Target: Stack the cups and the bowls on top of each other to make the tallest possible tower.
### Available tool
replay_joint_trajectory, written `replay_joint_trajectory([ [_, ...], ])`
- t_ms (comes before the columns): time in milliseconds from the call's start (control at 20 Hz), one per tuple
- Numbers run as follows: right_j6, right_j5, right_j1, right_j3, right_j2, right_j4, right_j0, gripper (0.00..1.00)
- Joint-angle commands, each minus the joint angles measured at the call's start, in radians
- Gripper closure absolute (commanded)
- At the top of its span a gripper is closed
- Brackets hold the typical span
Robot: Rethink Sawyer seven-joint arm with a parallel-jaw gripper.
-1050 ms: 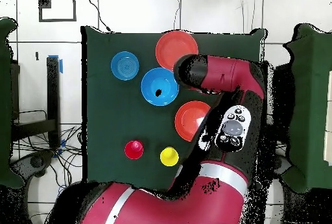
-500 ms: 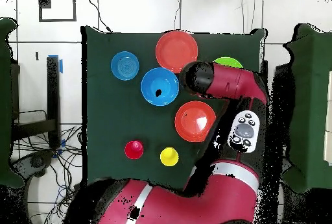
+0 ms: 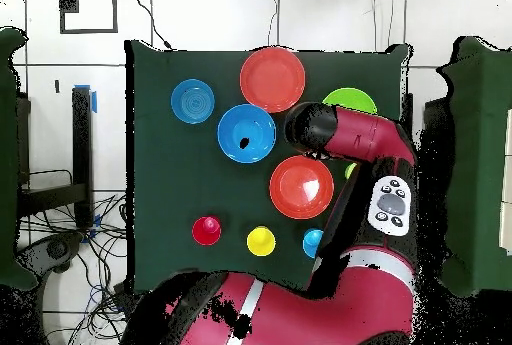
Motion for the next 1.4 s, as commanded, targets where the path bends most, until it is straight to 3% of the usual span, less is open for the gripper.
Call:
replay_joint_trajectory([
  [50,-0.199,0.082,0.002,0.051,0.174,0.007,-0.010,0.00],
  [700,-0.196,0.054,0.032,0.053,0.227,-0.004,-0.043,0.00],
  [1400,-0.217,0.177,0.095,-0.044,0.206,-0.058,-0.017,0.00],
])
